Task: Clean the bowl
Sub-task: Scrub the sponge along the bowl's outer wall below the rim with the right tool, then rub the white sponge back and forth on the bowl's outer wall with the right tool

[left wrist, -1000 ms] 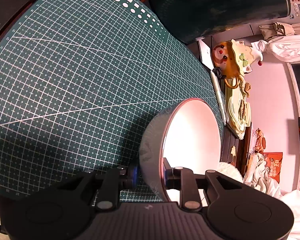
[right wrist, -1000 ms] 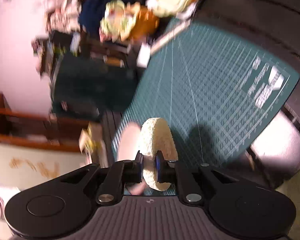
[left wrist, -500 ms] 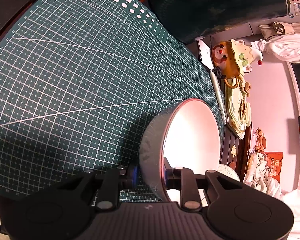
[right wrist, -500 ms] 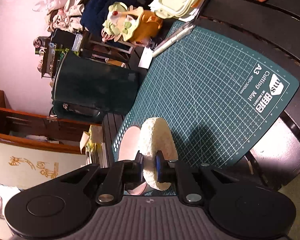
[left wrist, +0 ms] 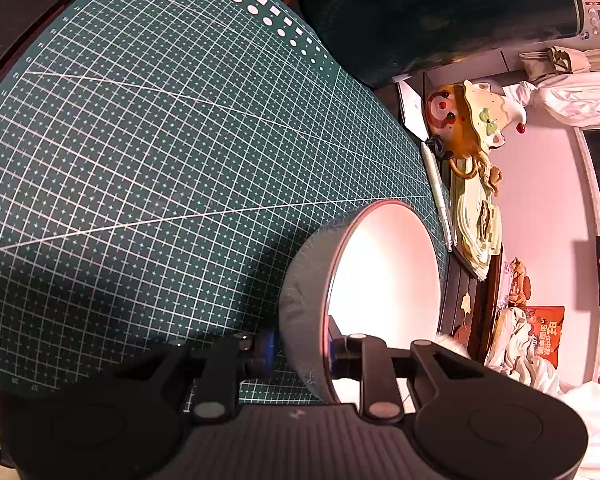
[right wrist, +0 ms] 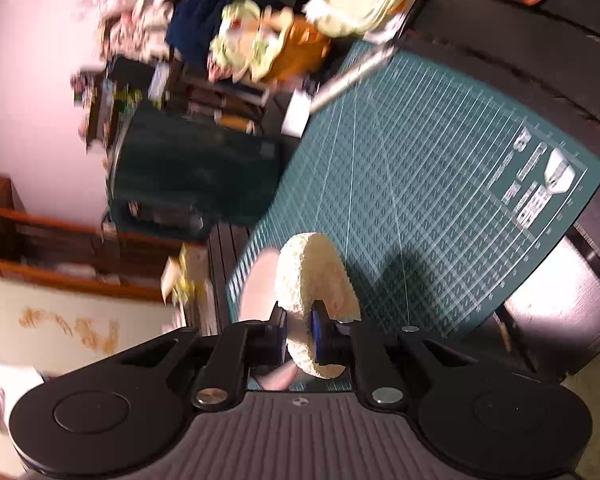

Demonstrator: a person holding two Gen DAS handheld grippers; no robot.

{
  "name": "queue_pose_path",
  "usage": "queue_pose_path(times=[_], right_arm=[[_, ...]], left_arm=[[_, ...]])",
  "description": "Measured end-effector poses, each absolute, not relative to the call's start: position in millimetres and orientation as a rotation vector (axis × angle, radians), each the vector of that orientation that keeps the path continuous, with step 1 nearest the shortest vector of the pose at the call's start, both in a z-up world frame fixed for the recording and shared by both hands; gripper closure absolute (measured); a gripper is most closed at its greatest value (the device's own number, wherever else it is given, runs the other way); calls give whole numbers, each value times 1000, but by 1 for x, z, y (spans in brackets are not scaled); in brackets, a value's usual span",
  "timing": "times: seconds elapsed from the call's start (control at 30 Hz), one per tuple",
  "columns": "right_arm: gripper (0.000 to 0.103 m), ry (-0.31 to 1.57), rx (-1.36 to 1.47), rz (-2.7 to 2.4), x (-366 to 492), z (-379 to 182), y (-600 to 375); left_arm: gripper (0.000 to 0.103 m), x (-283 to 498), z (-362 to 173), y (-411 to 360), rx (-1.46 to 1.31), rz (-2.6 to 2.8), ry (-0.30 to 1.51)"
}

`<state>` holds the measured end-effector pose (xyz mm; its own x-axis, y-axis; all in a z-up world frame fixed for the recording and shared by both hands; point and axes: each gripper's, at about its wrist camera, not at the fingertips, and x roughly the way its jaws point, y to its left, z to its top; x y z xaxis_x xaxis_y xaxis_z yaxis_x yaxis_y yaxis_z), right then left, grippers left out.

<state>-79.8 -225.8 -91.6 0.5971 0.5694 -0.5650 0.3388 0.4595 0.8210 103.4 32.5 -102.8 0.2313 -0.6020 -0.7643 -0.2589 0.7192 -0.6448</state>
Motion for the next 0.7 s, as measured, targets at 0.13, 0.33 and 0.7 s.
queue_pose_path(times=[0.13,0.33,0.7], right_arm=[[91,991,1120,169,-79,-94,-223],[91,903,1152,158,-82,-83,-234],[91,871,1139,138,-85,-78,-235]], left_arm=[[80,100,-106,45,-790,-275,1352],[80,98,-108,52,-790,-275,1353],[80,97,-109,60,-783,-274,1352]])
